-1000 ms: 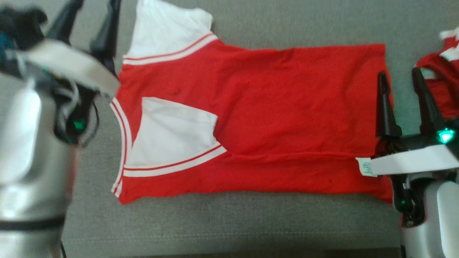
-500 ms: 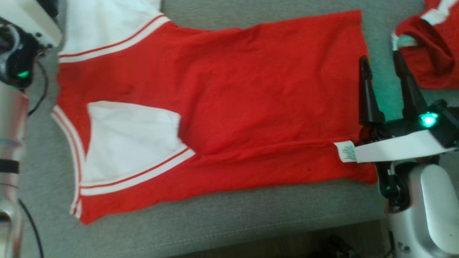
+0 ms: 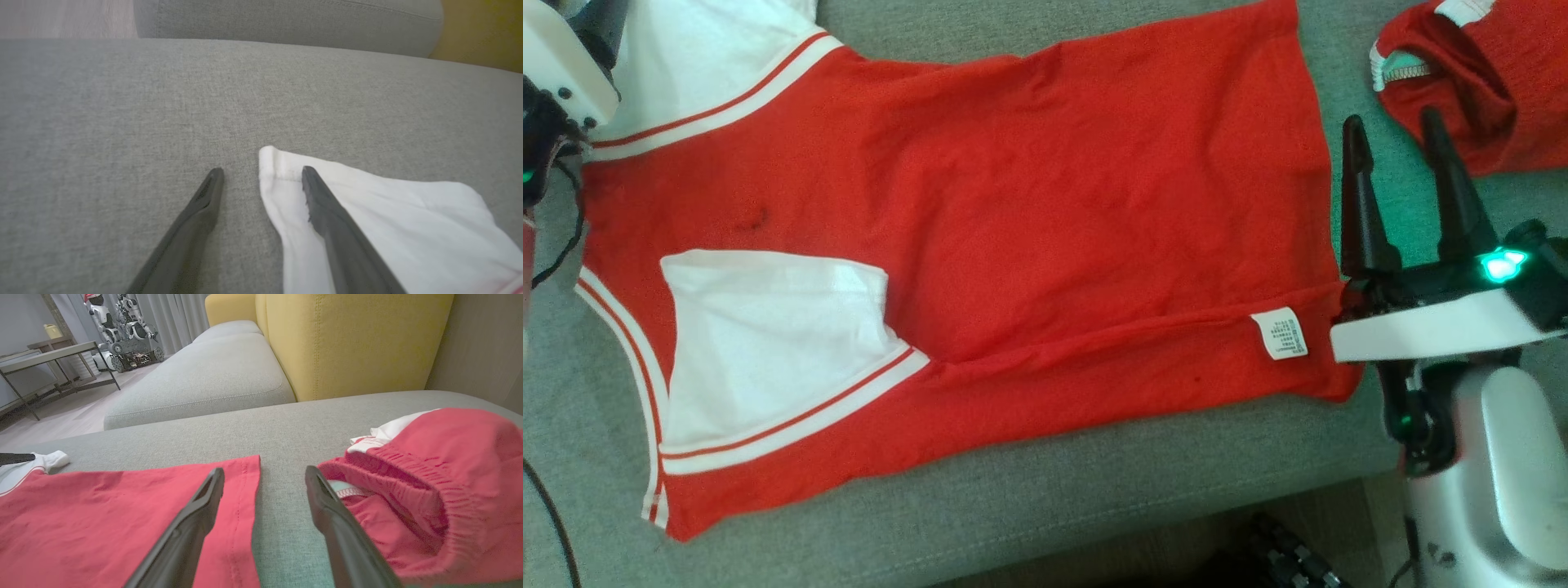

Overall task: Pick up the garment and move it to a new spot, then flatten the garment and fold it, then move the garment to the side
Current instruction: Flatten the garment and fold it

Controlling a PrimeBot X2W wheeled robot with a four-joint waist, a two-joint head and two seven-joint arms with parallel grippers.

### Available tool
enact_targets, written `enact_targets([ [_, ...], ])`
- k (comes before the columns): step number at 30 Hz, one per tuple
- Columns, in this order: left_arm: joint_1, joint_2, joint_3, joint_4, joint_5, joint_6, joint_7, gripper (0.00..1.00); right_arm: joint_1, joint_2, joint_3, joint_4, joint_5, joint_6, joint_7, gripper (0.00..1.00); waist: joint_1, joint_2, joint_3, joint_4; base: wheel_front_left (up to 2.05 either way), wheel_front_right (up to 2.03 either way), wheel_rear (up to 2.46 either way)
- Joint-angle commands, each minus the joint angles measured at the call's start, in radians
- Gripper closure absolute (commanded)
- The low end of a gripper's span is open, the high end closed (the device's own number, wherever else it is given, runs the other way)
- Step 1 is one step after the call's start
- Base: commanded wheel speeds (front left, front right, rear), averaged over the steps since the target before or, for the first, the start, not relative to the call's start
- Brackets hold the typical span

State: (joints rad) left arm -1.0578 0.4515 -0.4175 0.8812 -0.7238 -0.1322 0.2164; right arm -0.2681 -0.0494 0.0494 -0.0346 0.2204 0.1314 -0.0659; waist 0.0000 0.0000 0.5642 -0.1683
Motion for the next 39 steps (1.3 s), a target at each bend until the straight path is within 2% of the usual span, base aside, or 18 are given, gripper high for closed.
enact_targets([
  [1,-0.004,0.053,0.003,0.001,-0.006,0.002,0.02,0.6,-0.013,-0.001,0.009,-0.031,0.008,-0.001,-0.005,0.0,0.0,0.0,-0.001,0.001,0.0,0.0,0.0],
  [2,-0.006,0.055,-0.007,-0.002,-0.015,0.002,0.02,1.0,-0.018,-0.001,0.003,-0.032,0.006,-0.001,-0.003,0.0,0.0,0.0,-0.003,0.003,0.0,0.0,0.0],
  [6,-0.022,0.063,-0.052,-0.025,-0.024,0.002,-0.017,1.0,-0.067,-0.016,-0.022,-0.024,0.01,-0.001,0.013,0.0,0.0,0.0,-0.013,0.017,0.0,0.0,0.0],
  [13,-0.077,0.028,-0.108,-0.031,-0.027,0.002,-0.119,1.0,-0.219,-0.111,-0.013,0.076,0.07,-0.001,0.084,0.0,0.0,0.0,-0.029,0.072,0.0,0.0,0.0],
  [15,-0.092,0.011,-0.131,-0.035,-0.03,0.002,-0.139,1.0,-0.262,-0.142,0.003,0.126,0.086,-0.001,0.14,0.0,0.0,0.0,-0.032,0.091,0.0,0.0,0.0],
  [23,-0.125,-0.03,-0.201,-0.032,-0.072,0.002,-0.201,1.0,-0.393,-0.231,0.096,0.308,0.169,-0.001,0.475,0.0,0.0,0.0,-0.041,0.14,0.0,0.0,0.0],
  [26,-0.131,-0.038,-0.22,-0.023,-0.094,0.002,-0.217,1.0,-0.43,-0.246,0.109,0.354,0.187,-0.001,0.567,0.0,0.0,0.0,-0.043,0.152,0.0,0.0,0.0],
  [32,-0.139,-0.048,-0.262,-0.011,-0.134,0.002,-0.244,1.0,-0.467,-0.246,0.094,0.429,0.21,-0.001,0.682,0.0,0.0,0.0,-0.046,0.173,0.0,0.0,0.0],
  [33,-0.142,-0.048,-0.276,-0.011,-0.145,0.002,-0.256,1.0,-0.47,-0.243,0.086,0.44,0.218,-0.001,0.704,0.78,0.0,0.0,-0.047,0.178,0.0,0.0,0.0],
  [34,-0.142,-0.048,-0.276,-0.011,-0.145,0.002,-0.256,1.0,-0.47,-0.243,0.086,0.44,0.218,-0.001,0.704,0.78,0.0,0.0,-0.047,0.178,0.0,0.0,0.0],
  [35,-0.144,-0.046,-0.284,-0.012,-0.151,0.002,-0.262,1.0,-0.47,-0.241,0.079,0.44,0.225,-0.001,0.707,1.0,0.0,0.0,-0.049,0.181,0.0,0.0,0.0],
  [39,-0.152,-0.038,-0.306,-0.023,-0.17,0.002,-0.306,1.0,-0.474,-0.246,0.066,0.418,0.23,-0.001,0.657,1.0,0.0,0.0,-0.058,0.188,0.0,0.0,0.0],
])
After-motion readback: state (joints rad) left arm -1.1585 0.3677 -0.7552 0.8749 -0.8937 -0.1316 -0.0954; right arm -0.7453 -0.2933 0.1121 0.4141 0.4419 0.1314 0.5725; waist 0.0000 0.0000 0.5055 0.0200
